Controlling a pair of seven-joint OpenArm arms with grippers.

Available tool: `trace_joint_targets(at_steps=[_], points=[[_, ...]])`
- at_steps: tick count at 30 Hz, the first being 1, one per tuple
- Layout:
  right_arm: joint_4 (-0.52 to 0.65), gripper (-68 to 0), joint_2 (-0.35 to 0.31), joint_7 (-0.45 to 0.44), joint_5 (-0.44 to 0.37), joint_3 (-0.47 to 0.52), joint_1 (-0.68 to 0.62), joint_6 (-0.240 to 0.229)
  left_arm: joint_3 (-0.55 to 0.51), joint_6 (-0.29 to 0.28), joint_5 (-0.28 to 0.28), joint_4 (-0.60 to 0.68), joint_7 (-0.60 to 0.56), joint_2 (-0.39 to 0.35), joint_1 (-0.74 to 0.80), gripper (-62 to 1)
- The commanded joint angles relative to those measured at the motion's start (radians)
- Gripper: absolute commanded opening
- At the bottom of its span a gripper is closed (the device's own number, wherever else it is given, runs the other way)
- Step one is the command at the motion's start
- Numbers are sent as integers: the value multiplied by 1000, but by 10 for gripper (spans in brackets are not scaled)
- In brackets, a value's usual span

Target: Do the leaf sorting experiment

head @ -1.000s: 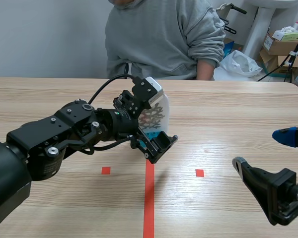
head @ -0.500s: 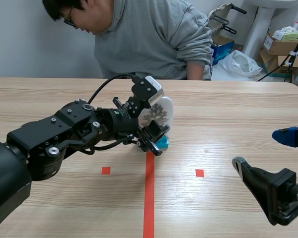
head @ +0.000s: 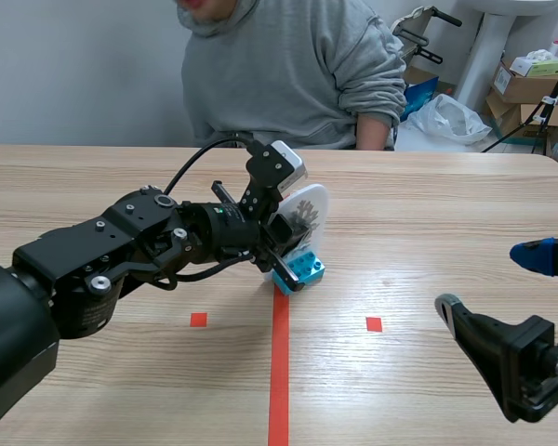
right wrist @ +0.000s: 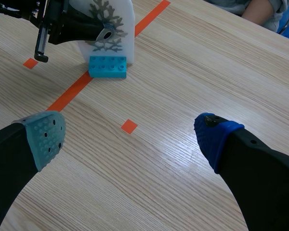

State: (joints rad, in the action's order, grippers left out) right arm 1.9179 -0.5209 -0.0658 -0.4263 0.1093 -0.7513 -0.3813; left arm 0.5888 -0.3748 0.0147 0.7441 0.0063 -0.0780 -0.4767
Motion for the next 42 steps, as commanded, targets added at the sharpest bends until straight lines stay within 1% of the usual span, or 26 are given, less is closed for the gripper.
trace_joint_targets(at_steps=[1,3,6,10,11,13,17,19,21,22,24,26,29,32,38,42], points=[[13,-128,0,-16,-3,9,3,-1,-6,-2,3,27,-10,4,-9,-567],[13,-128,0,-15,-3,9,3,-1,-6,-5,8,39,-8,-4,-2,-567],[13,-128,0,-15,-3,9,3,0,-11,-10,44,103,13,-35,33,-567],[13,-128,0,-15,-3,9,3,0,-53,-36,155,261,74,-108,125,-567],[13,-128,0,-15,-3,9,3,0,-70,-40,167,307,85,-126,155,-567],[13,-128,0,-15,-3,9,3,0,-113,-40,184,401,108,-159,225,-567],[13,-128,0,-15,-3,9,3,0,-220,-39,193,567,119,-209,379,-567],[13,-128,0,-15,-3,9,3,0,-287,-39,218,626,118,-221,449,-567],[13,-128,0,-15,-3,9,3,0,-364,-31,253,651,110,-222,499,-567],[13,-128,0,-15,-3,9,3,0,-408,-27,264,650,98,-222,515,-567],[13,-128,0,-15,-3,9,3,0,-487,2,286,641,82,-221,533,-567],[13,-128,0,-15,-3,9,3,0,-552,37,286,620,73,-222,533,-567],[13,-128,0,-16,-3,9,4,-1,-621,66,286,560,68,-225,502,-567],[13,-128,0,-15,-3,9,6,-1,-655,103,286,465,57,-233,442,-567],[13,-128,0,-15,-3,9,6,-1,-683,150,284,251,23,-247,294,-567],[13,-128,0,-15,-3,9,6,-1,-683,182,254,120,12,-247,182,-568]])
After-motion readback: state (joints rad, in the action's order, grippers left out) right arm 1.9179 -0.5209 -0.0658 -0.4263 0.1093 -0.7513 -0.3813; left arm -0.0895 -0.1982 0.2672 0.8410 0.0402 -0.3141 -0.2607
